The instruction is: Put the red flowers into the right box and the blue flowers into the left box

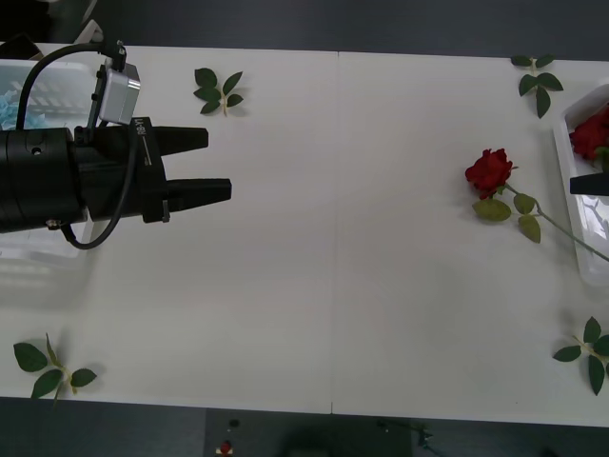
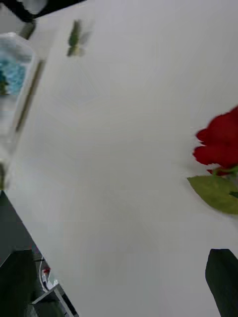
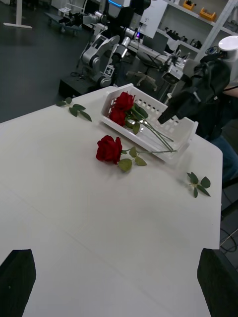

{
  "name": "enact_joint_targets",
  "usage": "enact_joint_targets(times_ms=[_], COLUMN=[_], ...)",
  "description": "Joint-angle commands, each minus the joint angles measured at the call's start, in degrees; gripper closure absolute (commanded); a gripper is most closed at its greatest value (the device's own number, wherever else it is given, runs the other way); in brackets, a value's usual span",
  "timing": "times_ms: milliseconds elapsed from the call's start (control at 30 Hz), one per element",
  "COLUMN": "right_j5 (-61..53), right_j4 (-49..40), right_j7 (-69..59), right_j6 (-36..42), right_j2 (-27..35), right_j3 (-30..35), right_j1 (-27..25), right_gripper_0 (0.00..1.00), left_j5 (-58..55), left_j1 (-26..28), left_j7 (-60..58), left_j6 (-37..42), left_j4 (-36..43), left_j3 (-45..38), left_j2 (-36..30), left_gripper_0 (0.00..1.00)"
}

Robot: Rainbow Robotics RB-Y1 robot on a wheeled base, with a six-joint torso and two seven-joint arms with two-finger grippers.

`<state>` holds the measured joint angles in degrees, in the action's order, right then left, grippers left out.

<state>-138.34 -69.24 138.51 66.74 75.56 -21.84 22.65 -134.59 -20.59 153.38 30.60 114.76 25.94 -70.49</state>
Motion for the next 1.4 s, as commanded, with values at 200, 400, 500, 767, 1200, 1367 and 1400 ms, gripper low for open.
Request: enact_joint_targets(times_ms=[200, 400, 500, 767, 1200, 1367, 1400], right_j5=[-13.19, -16.26, -16.17, -16.26, -14.42, -14.42, -14.42], right_j4=[-0.28, -6.96, -11.79, -24.71, -31.92, -31.92, -31.92], right_j7=[16.49, 16.49, 16.49, 16.49, 16.49, 16.49, 16.49], right_j6=[13.42, 18.69, 18.69, 16.93, 14.03, 14.03, 14.03], right_j2=[1.08, 1.08, 1.08, -1.91, -8.06, -8.06, -8.06], right_j3=[0.13, 6.89, 12.78, 26.32, 30.89, 30.89, 30.89], right_j1=[-0.24, -8.41, -15.18, -29.6, -33.73, -33.73, -33.73], right_gripper_0=[0.0, 0.0, 0.0, 0.0, 0.0, 0.0, 0.0], left_j5=[-0.33, -0.33, -0.33, -0.33, -0.33, -0.33, -0.33], left_j1=[0.72, 0.72, 0.72, 0.72, 0.72, 0.72, 0.72], left_j7=[1.62, 1.62, 1.62, 1.62, 1.62, 1.62, 1.62], left_j6=[-0.19, -0.19, -0.19, -0.19, -0.19, -0.19, -0.19], left_j4=[1.52, 1.52, 1.52, 1.52, 1.52, 1.52, 1.52], left_j3=[0.42, 0.42, 0.42, 0.42, 0.42, 0.42, 0.42], left_j2=[-1.41, -1.41, -1.41, -1.41, -1.41, -1.41, -1.41], left_gripper_0=[0.05, 0.05, 0.05, 0.05, 0.05, 0.05, 0.05])
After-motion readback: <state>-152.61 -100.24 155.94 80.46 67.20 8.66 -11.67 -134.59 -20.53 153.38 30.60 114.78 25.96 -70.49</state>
